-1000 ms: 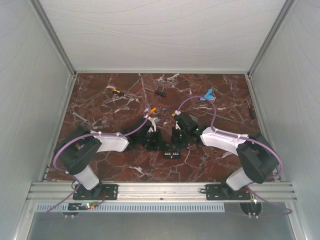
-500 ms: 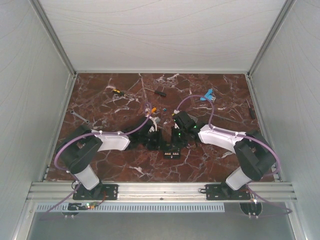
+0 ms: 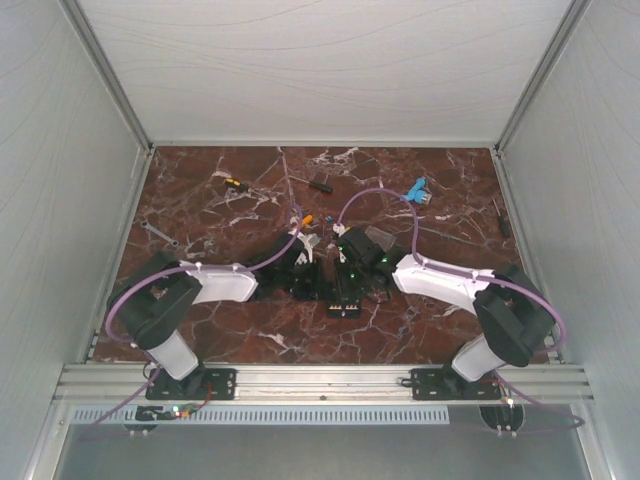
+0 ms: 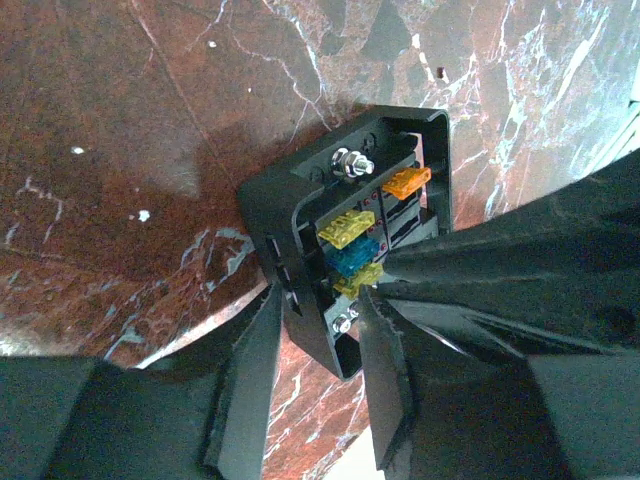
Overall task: Snap on the fuse box
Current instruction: Install the fuse at the fuse box base, then move the fuse box base at the center of the board.
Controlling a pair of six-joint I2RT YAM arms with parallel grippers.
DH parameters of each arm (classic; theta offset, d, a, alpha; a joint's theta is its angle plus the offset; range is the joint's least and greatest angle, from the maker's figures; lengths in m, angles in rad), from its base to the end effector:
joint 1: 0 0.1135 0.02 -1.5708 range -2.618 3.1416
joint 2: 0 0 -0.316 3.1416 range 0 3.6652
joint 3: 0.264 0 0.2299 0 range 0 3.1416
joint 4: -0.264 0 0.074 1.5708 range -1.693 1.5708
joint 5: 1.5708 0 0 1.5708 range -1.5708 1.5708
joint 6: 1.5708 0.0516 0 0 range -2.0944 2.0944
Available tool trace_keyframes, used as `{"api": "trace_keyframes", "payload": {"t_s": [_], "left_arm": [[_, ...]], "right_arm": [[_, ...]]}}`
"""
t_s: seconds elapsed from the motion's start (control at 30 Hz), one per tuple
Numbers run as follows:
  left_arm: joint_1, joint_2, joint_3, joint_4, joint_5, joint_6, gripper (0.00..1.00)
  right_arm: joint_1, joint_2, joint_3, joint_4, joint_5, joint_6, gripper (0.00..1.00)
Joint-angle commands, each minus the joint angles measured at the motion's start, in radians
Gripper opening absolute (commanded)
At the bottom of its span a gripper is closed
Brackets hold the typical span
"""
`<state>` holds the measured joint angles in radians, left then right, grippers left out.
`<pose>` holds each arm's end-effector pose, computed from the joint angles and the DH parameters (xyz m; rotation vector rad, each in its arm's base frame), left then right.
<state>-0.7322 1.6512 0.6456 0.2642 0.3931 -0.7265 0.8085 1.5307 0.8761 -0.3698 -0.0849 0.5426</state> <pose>0.2133 -0.2184 0.1910 0.2302 2.5420 -1.1234 0.1937 0.2092 0.2346 -0.3914 2.6832 0.5650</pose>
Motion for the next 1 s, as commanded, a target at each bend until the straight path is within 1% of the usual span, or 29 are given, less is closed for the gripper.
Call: {"api": "trace_keyframes", "payload": {"t_s": [0.0, 0.07, 0.13, 0.33, 0.43, 0.5, 0.57, 0.67, 0.83, 0.97], "left_arm": [[-0.009, -0.066, -0.018, 0.014, -0.088, 0.051, 0.4], [-0.01, -0.12, -0.051, 0.056, -0.085, 0.035, 0.43], [-0.01, -0.164, -0.085, 0.078, -0.087, 0.022, 0.46], [-0.01, -0.225, -0.152, 0.078, -0.088, 0.008, 0.49], [0.002, -0.244, -0.187, 0.091, -0.073, -0.002, 0.53], [0.029, -0.262, -0.218, 0.107, -0.047, -0.011, 0.57], [0.061, -0.283, -0.244, 0.113, -0.036, -0.014, 0.61], [0.107, -0.318, -0.268, 0.103, -0.025, -0.009, 0.67], [0.18, -0.38, -0.3, 0.085, -0.004, 0.002, 0.77], [0.247, -0.433, -0.328, 0.064, 0.007, 0.015, 0.85]], "right_arm": [[0.022, -0.098, 0.023, 0.01, -0.007, -0.054, 0.18], [0.0, -0.144, 0.031, -0.022, 0.005, -0.067, 0.23], [-0.045, -0.172, 0.014, -0.051, 0.005, -0.074, 0.25], [-0.212, -0.202, -0.071, -0.132, 0.024, -0.09, 0.26], [-0.257, -0.195, -0.103, -0.159, 0.058, -0.095, 0.26], [-0.263, -0.183, -0.122, -0.164, 0.085, -0.1, 0.25], [-0.255, -0.166, -0.136, -0.149, 0.062, -0.104, 0.24], [-0.183, -0.137, -0.139, -0.117, 0.046, -0.089, 0.24], [-0.059, -0.048, -0.083, -0.058, 0.015, -0.038, 0.24], [0.042, 0.034, 0.009, -0.027, 0.01, -0.018, 0.24]]}}
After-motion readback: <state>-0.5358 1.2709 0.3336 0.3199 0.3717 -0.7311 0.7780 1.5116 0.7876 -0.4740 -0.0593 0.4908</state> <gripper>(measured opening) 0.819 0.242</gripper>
